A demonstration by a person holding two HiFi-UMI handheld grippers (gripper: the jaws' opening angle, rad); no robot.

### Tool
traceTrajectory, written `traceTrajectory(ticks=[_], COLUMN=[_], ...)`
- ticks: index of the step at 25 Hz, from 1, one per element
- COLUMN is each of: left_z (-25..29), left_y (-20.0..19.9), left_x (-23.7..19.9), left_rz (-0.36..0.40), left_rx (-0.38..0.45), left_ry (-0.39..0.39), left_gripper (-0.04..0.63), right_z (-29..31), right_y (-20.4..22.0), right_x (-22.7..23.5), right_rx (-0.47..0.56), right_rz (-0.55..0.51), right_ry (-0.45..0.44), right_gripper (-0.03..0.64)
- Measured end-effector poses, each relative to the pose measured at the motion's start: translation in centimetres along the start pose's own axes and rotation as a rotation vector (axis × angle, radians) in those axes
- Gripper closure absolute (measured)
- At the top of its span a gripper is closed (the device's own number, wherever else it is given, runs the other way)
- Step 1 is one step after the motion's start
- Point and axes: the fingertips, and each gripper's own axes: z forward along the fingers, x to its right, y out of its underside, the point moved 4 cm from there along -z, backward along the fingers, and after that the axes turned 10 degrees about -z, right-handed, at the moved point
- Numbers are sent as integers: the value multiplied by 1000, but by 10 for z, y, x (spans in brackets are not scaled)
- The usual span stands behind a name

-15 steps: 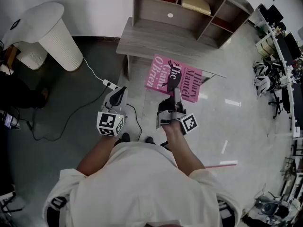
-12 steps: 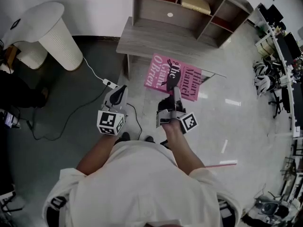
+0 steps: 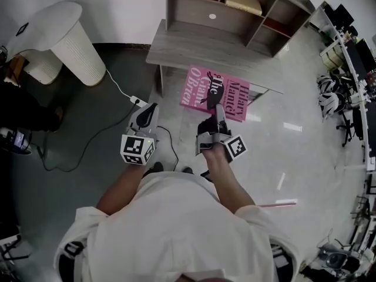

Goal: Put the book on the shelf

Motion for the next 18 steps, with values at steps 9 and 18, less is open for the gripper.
traceTrajectory(ticks=[9, 18], left_z=[7, 17], left_y=[1, -6], left_x=[23, 33], left_rz=[15, 40], left_rx=[9, 42], left_ry=[-33, -90], left_gripper=[578, 578], right_z=[6, 19], right_y=[-23, -42], right_x=[-4, 3], right_rx=[0, -42], right_rz=[30, 31], right_ry=[-49, -82], right_gripper=[462, 462])
